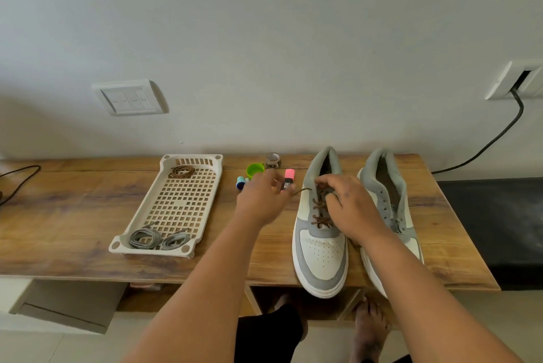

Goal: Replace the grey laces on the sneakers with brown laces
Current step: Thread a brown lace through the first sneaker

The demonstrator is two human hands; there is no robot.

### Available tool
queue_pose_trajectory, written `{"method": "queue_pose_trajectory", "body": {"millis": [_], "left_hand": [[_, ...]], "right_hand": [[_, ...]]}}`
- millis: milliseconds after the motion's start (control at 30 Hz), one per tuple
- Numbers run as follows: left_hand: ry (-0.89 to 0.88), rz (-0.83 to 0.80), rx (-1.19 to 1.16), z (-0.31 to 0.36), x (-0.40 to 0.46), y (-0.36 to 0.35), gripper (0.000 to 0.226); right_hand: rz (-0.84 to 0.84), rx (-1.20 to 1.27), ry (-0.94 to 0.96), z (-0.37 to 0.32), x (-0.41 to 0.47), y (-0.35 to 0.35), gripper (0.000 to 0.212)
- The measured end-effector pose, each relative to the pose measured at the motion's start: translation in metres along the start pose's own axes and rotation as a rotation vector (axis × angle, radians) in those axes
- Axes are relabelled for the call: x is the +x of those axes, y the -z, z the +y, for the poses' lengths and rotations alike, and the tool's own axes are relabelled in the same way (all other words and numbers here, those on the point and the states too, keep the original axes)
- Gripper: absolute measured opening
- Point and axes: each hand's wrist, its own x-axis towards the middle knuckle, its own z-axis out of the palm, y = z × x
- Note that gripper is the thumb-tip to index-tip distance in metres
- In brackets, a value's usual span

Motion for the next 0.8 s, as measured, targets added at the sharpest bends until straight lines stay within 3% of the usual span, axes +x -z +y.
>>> {"method": "queue_pose_trajectory", "body": {"millis": [67,133,300,467,533,633,733,800], "left_hand": [[-0.042,-0.063,-0.042,-0.001,0.002,-0.012,0.043],[-0.054,-0.081,-0.168,0.002,0.005,-0.021,0.036],[-0.093,-0.070,-0.138,0.012,0.003,-0.025,0.018],[0.156,-0.114,-0.671,0.020,0.003,-0.007,0.031],[0.185,-0.107,-0.785,0.017,0.005,0.001,0.036],[0.193,-0.147,-0.713,0.013,-0.001,0.005,0.033],[0.167,-0.048,-0.444,0.010,-0.004,0.003,0.031],[0.176,-0.011,-0.456,0.010,-0.004,0.005,0.034]], "right_hand": [[0.020,0.027,-0.001,0.002,0.001,-0.001,0.039],[0.043,0.048,0.014,0.004,0.001,0.000,0.041],[0.038,-0.045,0.036,0.008,0.002,0.003,0.045],[0.021,-0.049,-0.015,0.011,0.002,0.005,0.032],[0.043,-0.042,-0.023,0.010,0.003,0.007,0.027],[0.046,-0.039,-0.017,0.009,0.003,0.008,0.024],[0.054,-0.029,-0.024,0.010,0.002,0.009,0.021],[0.066,-0.017,-0.035,0.010,0.003,0.010,0.020]]}}
